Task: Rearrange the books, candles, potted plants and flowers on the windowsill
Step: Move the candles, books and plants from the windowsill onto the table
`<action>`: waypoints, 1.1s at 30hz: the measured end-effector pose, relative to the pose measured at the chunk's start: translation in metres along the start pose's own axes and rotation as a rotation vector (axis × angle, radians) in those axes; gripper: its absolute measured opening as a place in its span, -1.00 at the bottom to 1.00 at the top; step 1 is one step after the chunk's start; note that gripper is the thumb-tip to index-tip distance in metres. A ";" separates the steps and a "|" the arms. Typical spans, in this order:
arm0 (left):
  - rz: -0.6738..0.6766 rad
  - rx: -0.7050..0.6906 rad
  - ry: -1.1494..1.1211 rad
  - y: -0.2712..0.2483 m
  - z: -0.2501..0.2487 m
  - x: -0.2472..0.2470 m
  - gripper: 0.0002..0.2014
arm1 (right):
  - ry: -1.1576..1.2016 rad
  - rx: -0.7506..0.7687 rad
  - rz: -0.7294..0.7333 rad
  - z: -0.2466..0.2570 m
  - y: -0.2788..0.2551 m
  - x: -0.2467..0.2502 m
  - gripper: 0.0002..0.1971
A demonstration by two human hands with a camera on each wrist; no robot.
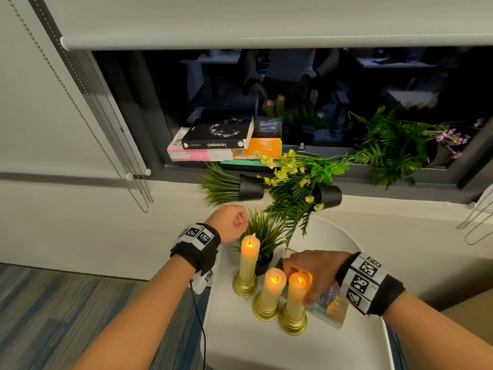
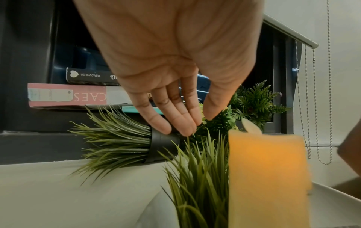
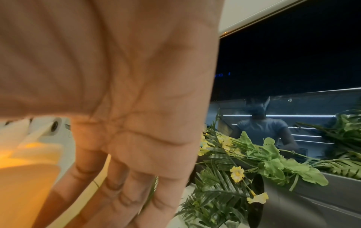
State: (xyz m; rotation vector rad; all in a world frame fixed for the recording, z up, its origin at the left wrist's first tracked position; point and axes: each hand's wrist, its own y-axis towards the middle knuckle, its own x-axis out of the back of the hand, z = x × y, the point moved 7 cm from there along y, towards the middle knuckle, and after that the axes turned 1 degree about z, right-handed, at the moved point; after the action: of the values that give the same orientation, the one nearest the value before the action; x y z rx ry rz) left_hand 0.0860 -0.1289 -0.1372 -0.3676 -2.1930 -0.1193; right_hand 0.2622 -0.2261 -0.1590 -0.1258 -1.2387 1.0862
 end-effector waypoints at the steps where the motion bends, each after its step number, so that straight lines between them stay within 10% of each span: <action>1: -0.004 0.006 -0.003 0.000 0.001 0.001 -0.91 | -0.008 0.000 0.005 -0.001 0.001 -0.002 -0.42; 24: -0.040 0.031 0.007 0.019 0.008 0.019 -0.88 | 0.116 -0.019 -0.012 -0.008 0.017 0.047 -0.49; 33: -0.096 0.011 -0.024 0.048 0.014 0.041 -0.89 | 0.149 0.042 -0.400 -0.016 0.020 0.119 -0.77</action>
State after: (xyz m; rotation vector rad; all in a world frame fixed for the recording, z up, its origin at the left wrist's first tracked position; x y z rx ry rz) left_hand 0.0667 -0.0710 -0.1153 -0.2584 -2.2350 -0.1559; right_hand 0.2544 -0.1226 -0.0945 0.0706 -1.0500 0.7403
